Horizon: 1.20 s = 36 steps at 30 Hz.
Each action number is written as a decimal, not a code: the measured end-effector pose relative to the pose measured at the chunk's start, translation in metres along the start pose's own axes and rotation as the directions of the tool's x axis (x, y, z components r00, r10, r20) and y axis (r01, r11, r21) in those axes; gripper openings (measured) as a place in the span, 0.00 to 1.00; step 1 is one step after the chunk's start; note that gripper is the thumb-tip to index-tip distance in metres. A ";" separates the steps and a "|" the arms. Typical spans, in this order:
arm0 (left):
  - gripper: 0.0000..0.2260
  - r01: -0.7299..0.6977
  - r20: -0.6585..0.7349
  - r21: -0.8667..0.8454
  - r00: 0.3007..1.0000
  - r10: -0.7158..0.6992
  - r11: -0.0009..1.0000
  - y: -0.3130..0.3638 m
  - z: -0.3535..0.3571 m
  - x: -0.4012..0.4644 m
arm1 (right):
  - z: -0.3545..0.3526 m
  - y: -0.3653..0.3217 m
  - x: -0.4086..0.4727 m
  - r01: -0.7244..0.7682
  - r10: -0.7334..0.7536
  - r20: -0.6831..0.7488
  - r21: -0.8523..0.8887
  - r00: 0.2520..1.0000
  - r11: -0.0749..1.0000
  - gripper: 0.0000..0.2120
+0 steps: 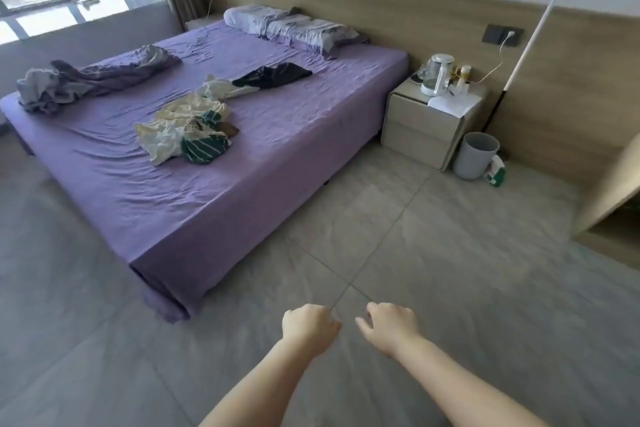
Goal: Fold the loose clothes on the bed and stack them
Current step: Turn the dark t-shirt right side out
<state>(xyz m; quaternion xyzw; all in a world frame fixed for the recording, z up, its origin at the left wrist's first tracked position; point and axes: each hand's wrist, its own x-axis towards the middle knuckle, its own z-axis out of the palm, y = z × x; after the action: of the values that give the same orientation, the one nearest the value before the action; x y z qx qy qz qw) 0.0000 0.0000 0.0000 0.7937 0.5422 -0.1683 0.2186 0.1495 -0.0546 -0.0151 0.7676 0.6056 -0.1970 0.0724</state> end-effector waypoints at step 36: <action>0.20 0.131 0.092 -0.019 0.987 -0.129 0.991 0.148 -0.096 0.269 | -0.107 0.183 0.254 -0.025 0.010 0.143 0.110 0.990 0.994 0.15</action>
<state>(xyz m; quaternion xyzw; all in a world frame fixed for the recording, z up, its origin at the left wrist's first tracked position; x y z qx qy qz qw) 0.2370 0.2154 -0.0298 0.7454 0.5843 -0.2111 0.2415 0.3953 0.1648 -0.0396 0.7597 0.5803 -0.2839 0.0743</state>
